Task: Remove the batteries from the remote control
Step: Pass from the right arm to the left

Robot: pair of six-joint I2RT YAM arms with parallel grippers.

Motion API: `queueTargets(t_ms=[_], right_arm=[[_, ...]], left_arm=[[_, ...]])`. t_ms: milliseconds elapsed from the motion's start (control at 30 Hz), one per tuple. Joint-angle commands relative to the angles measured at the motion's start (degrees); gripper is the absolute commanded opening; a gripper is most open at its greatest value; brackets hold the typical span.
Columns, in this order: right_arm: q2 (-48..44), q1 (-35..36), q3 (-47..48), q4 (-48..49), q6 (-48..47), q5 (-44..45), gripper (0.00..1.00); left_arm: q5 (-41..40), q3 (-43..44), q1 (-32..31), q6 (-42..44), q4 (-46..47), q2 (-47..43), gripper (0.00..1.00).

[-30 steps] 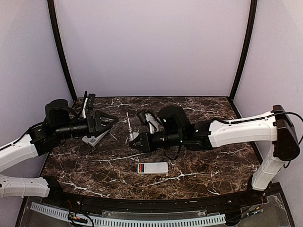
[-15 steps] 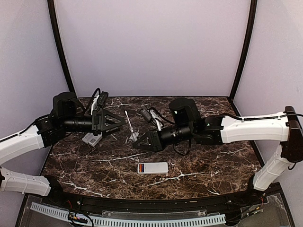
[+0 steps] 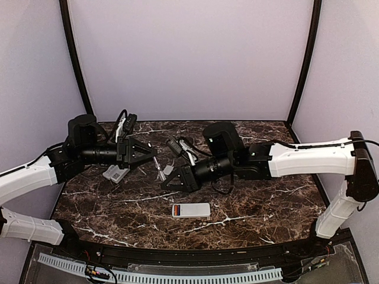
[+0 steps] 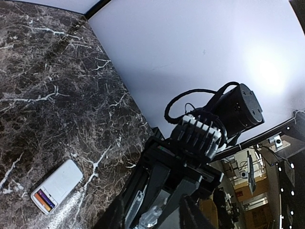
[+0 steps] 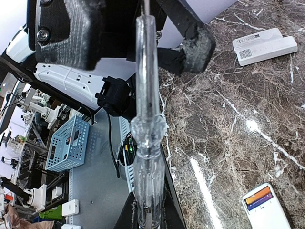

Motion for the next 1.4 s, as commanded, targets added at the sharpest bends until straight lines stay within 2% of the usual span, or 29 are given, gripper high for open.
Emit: queueTargets(t_ms=[0, 233, 300, 367, 400, 500, 533, 567, 633, 733, 867, 1033, 1233, 1367], right_arm=[[1.4, 0.5, 2.1, -1.0, -1.2, -0.7, 0.00], [0.9, 0.5, 1.7, -1.1, -1.3, 0.6, 0.00], [0.6, 0.5, 1.7, -1.3, -1.3, 1.4, 0.00], [-0.4, 0.6, 1.3, -1.4, -1.1, 3.5, 0.00], [-1.4, 0.6, 0.7, -0.9, -0.8, 5.0, 0.07], [-6.4, 0.5, -3.4, 3.2, 0.9, 11.8, 0.53], [-8.3, 0.4, -5.3, 5.2, 2.0, 14.6, 0.63], [-10.3, 0.3, -7.2, 7.7, 3.2, 16.8, 0.70], [-13.8, 0.2, -11.5, 13.1, 6.5, 22.0, 0.77], [-17.2, 0.3, -18.0, 24.1, 11.6, 26.9, 0.79], [-17.2, 0.6, -19.9, 33.6, 14.3, 29.7, 0.79], [-13.1, 1.0, -16.7, 37.3, 14.2, 28.7, 0.77], [-7.9, 1.0, -10.7, 37.7, 13.3, 27.8, 0.66], [-5.4, 0.9, -8.2, 40.1, 12.9, 25.9, 0.58]], left_arm=[[-0.3, -0.2, 0.3, -0.1, 1.2, 0.2, 0.32], [-0.9, -0.4, 0.2, -0.2, 0.6, 0.2, 0.05], [-1.1, -0.5, 0.2, -0.2, 0.7, 0.1, 0.00], [-1.9, -0.6, 0.2, -0.5, 0.7, -0.1, 0.00], [-3.1, -0.8, 0.2, -0.6, 0.8, -0.3, 0.00], [-6.9, -2.4, 0.2, -2.6, 4.6, -2.2, 0.00], [-9.0, -3.0, 0.2, -3.3, 6.1, -2.5, 0.00], [-10.0, -3.5, 0.2, -5.1, 9.9, -3.1, 0.00], [-13.3, -5.9, 0.3, -8.1, 16.7, -3.8, 0.00], [-16.4, -8.8, 0.3, -11.0, 27.5, -4.5, 0.00], [-19.8, -11.5, 0.3, -12.6, 35.0, -5.2, 0.00], [-21.4, -11.8, 0.3, -13.1, 39.7, -5.7, 0.00], [-26.1, -14.1, 0.2, -13.1, 44.4, -7.3, 0.00], [-25.9, -13.9, 0.2, -13.2, 45.7, -6.8, 0.00]])
